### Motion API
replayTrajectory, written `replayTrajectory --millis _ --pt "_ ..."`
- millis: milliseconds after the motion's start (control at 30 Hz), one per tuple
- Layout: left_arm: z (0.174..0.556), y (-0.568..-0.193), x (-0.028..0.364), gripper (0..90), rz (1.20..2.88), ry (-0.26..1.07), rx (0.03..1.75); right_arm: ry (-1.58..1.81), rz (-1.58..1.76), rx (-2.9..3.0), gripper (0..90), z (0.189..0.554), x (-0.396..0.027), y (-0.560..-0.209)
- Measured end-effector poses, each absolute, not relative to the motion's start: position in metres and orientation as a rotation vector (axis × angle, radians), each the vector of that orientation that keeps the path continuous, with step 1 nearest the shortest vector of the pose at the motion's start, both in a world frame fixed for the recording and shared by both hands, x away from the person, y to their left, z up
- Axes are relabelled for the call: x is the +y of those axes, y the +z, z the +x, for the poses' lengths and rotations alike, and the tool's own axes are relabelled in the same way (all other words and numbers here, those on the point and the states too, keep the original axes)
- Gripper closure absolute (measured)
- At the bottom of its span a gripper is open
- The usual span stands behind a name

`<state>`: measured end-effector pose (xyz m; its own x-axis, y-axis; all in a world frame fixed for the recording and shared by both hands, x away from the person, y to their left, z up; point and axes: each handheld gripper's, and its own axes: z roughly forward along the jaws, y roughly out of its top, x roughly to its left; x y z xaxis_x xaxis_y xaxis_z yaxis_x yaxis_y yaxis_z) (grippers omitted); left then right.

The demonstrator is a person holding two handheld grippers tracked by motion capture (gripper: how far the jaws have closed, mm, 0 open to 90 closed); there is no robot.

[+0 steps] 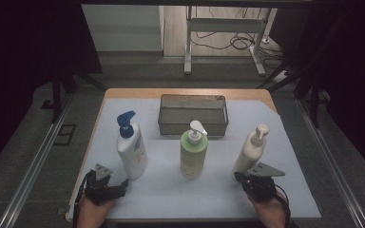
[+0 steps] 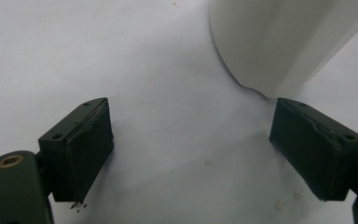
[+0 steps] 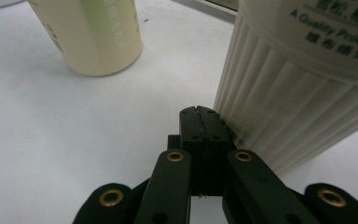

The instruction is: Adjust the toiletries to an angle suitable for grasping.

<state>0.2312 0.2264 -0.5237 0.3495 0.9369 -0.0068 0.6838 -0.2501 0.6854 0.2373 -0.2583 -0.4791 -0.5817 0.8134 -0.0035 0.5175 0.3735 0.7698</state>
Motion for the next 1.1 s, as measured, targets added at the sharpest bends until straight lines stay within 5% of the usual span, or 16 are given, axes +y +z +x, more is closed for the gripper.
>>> replayTrajectory --millis 1100 --pt "0.231 -0.524 0.226 13.2 2.02 0.55 1.407 1.035 1.276 2.197 89.4 0.235 -0.31 -0.482"
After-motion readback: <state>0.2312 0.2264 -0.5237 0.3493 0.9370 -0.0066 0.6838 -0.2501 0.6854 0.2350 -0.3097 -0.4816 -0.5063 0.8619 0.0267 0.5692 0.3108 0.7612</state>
